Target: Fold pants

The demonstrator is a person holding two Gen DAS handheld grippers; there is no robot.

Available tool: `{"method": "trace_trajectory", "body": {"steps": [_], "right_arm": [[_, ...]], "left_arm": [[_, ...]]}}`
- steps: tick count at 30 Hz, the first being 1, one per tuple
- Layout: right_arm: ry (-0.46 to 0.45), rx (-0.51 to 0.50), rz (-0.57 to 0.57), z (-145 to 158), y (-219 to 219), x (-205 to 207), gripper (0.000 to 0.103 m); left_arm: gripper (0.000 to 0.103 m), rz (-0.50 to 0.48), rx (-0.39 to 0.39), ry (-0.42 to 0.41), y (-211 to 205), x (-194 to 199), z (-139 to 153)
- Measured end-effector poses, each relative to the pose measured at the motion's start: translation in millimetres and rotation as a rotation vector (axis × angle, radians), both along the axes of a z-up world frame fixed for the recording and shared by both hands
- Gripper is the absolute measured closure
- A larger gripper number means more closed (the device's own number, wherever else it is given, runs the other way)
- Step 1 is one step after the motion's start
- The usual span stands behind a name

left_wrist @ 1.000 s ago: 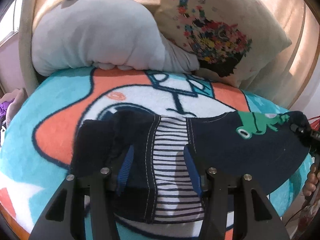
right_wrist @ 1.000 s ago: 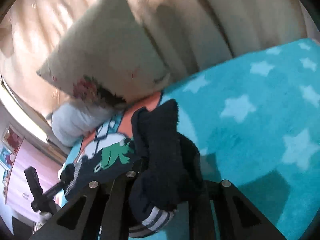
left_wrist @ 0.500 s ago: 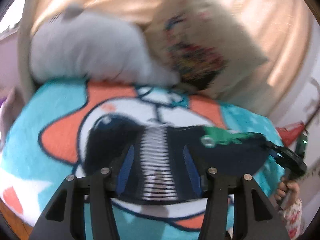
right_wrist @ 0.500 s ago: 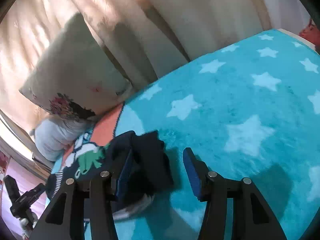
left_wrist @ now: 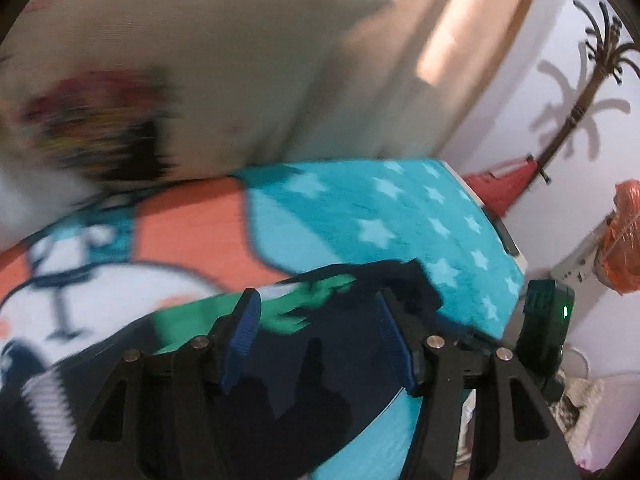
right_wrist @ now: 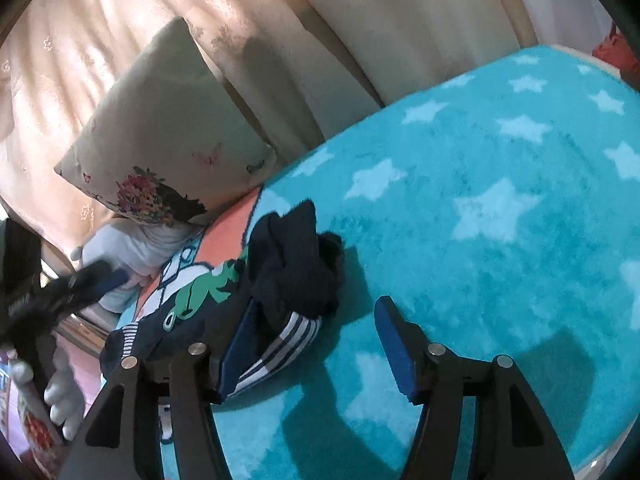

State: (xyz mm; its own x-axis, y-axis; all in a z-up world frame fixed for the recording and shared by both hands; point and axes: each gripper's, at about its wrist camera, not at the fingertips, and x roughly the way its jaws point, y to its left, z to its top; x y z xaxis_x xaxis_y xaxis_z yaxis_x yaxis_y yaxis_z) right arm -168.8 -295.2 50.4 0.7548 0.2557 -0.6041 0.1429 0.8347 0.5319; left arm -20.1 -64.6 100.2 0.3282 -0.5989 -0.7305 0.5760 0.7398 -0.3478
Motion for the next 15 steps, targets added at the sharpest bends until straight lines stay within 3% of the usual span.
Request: {"method": "trace_trajectory", "body": {"steps": [6,15], "right_arm": [[-0.016,0.004,0.038,-3,12,4,0.037],[-0.034,0.038,0.026,-12,18,11,0.036]], "left_arm": [[0.045,-0.128,0.06,0.043,-85,24,-19],[0.045,-0.233,0.127,0.167,-125,40,-61]]}}
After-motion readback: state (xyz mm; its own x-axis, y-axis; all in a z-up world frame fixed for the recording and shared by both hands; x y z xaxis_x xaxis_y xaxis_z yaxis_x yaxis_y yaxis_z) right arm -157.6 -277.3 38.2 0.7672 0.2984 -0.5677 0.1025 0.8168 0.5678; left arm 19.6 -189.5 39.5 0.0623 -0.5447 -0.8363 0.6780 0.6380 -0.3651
